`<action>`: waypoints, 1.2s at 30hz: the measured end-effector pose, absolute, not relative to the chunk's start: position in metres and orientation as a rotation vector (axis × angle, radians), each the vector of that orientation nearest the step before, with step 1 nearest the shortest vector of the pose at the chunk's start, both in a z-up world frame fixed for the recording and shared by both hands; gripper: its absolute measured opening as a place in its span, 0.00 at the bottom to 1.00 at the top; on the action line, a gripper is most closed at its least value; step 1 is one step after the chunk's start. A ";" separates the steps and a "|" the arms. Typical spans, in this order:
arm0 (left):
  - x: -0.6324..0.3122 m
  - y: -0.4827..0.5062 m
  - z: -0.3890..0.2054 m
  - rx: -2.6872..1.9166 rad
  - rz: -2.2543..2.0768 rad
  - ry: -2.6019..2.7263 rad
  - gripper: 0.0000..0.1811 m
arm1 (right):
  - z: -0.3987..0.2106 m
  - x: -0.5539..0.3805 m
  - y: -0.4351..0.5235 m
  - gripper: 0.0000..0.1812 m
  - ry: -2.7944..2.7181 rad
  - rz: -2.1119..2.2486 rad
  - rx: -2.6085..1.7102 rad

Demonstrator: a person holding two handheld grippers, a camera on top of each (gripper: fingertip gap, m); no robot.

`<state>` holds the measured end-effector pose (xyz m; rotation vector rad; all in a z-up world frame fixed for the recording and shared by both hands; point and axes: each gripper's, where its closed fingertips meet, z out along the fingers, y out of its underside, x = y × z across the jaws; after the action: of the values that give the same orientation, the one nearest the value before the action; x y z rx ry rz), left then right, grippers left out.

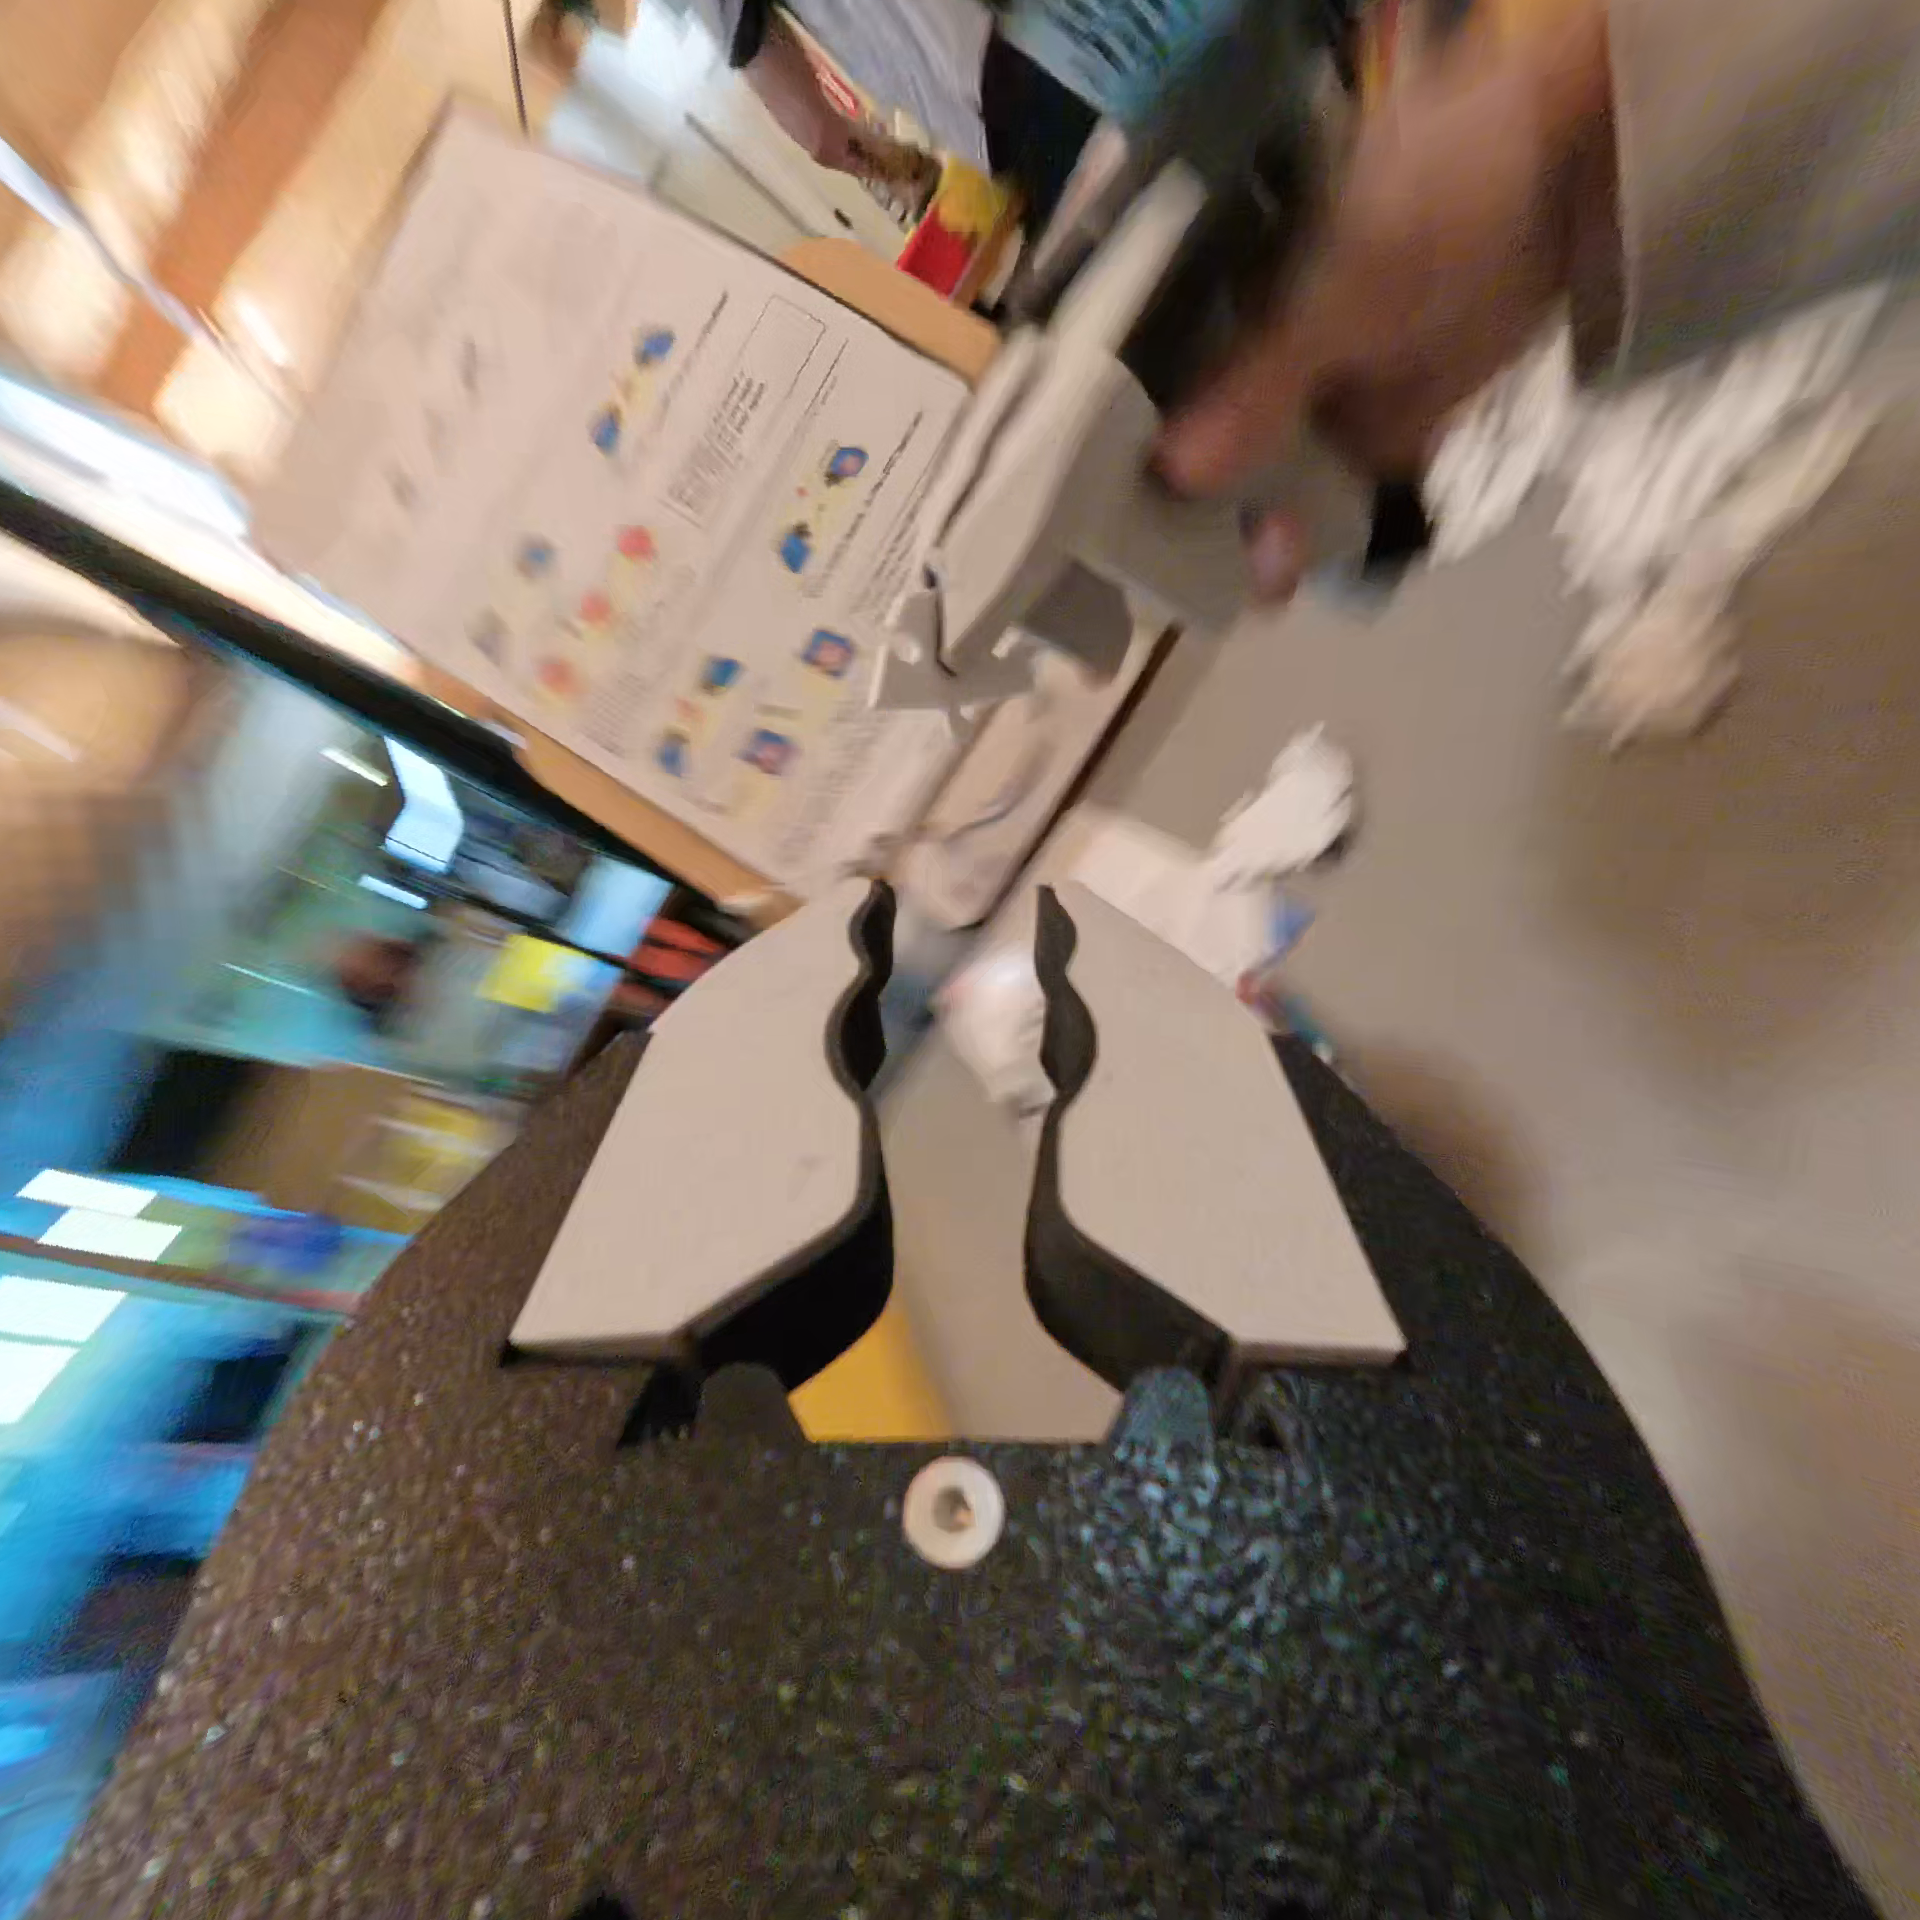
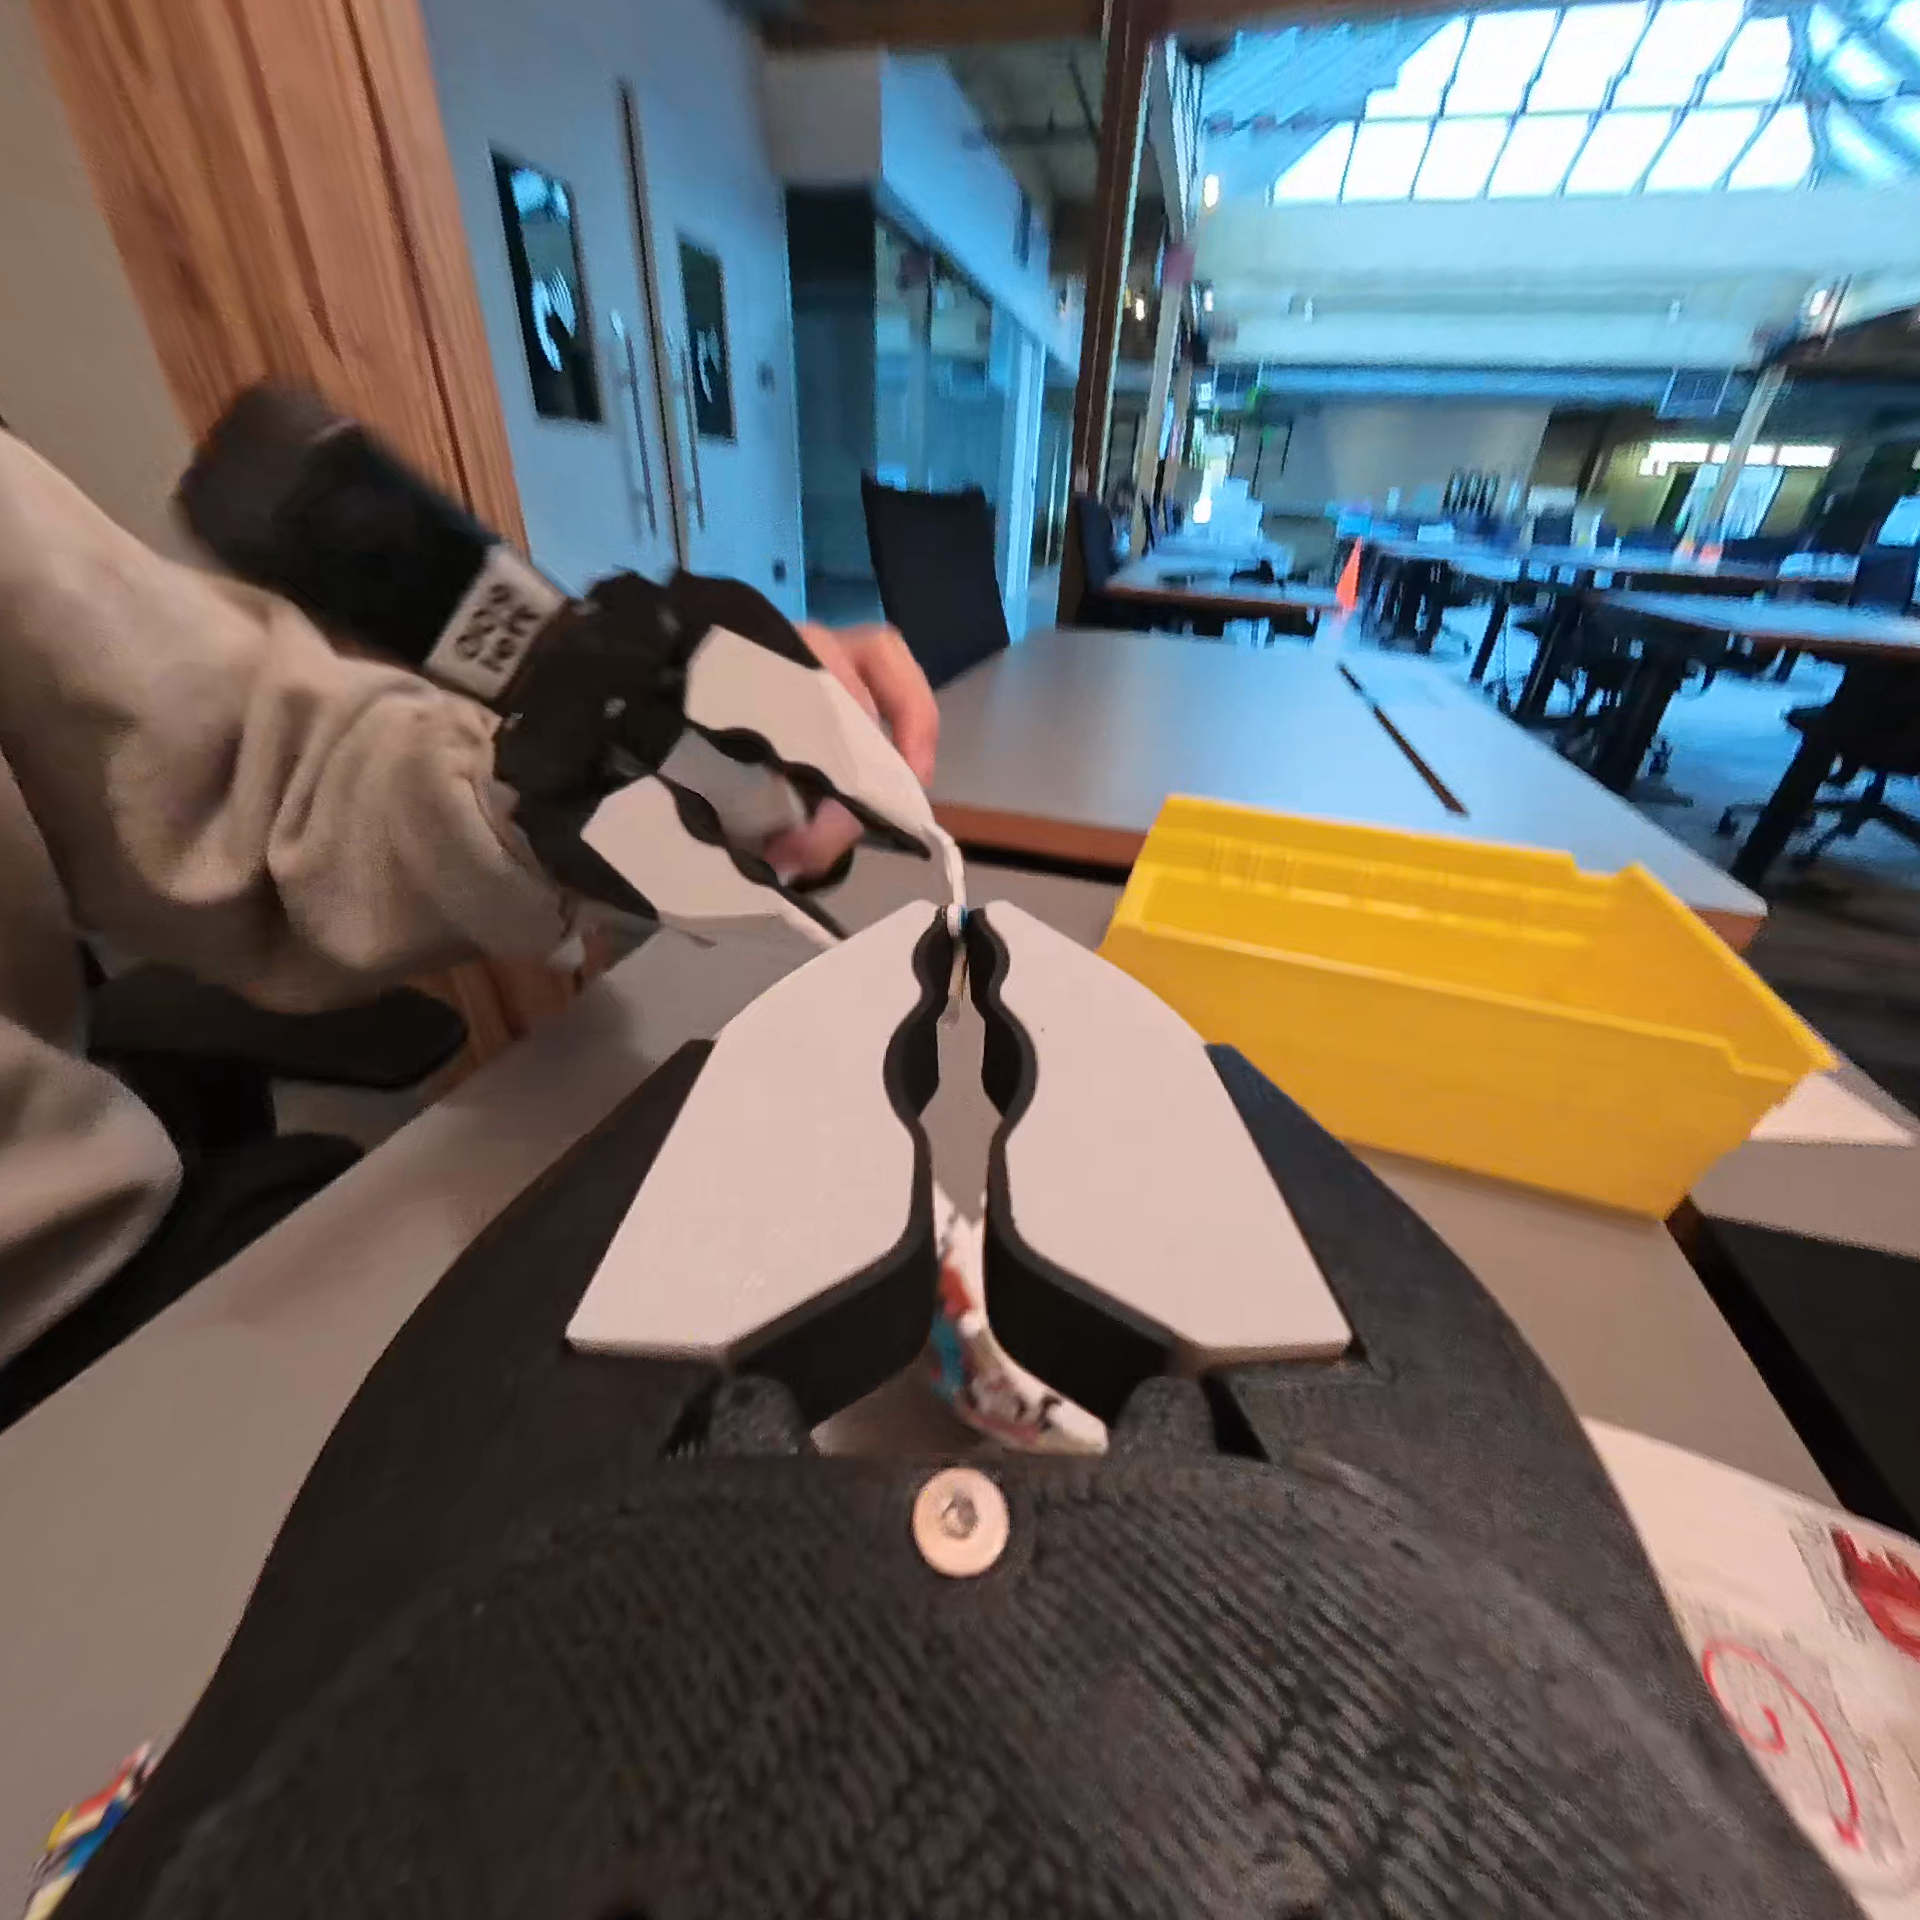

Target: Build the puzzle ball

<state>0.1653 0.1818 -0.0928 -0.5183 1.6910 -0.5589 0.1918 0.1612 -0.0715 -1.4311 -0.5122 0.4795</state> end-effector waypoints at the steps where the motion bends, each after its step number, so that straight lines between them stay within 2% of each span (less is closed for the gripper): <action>1: 0.165 0.176 -0.089 -0.696 -0.797 1.680 0.14 | -0.067 0.191 0.160 0.01 -0.509 0.477 -1.397; 3: 0.165 0.167 -0.072 -0.962 -1.234 1.585 0.14 | -0.061 0.189 0.159 0.02 -0.505 0.464 -1.362; 5: 0.167 0.164 -0.055 -1.105 -1.552 1.454 0.07 | -0.053 0.185 0.157 0.02 -0.509 0.446 -1.312; 8: 0.174 0.162 -0.054 -1.207 -1.740 1.387 0.06 | -0.043 0.179 0.156 0.01 -0.508 0.405 -1.266; 12: 0.177 0.156 -0.055 -1.194 -1.783 1.365 0.10 | -0.038 0.176 0.154 0.01 -0.504 0.403 -1.246; 14: 0.178 0.152 -0.055 -1.172 -1.788 1.376 0.08 | -0.037 0.173 0.154 0.01 -0.510 0.408 -1.239; 16: 0.178 0.152 -0.055 -1.141 -1.768 1.388 0.00 | -0.039 0.172 0.157 0.02 -0.500 0.411 -1.244; 23: 0.178 0.161 -0.063 -1.008 -1.481 1.539 0.00 | -0.059 0.173 0.161 0.02 -0.512 0.475 -1.343; 26: 0.179 0.167 -0.065 -0.984 -1.365 1.618 0.00 | -0.066 0.176 0.158 0.05 -0.553 0.429 -1.384; 28: 0.179 0.171 -0.066 -0.978 -1.321 1.676 0.00 | -0.063 0.185 0.158 0.12 -0.523 0.359 -1.391; 29: 0.179 0.173 -0.067 -0.977 -1.299 1.701 0.00 | -0.060 0.187 0.157 0.11 -0.508 0.351 -1.385; 30: 0.180 0.172 -0.068 -0.974 -1.291 1.726 0.00 | -0.058 0.187 0.157 0.01 -0.499 0.359 -1.378; 36: 0.183 0.184 -0.079 -1.049 -1.294 1.726 0.00 | -0.090 0.212 0.158 0.00 -0.509 0.215 -1.588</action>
<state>0.1829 0.1841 -0.0786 -1.0489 1.7263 -1.2936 0.2121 0.1578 -0.0901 -1.5884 -0.5090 0.2146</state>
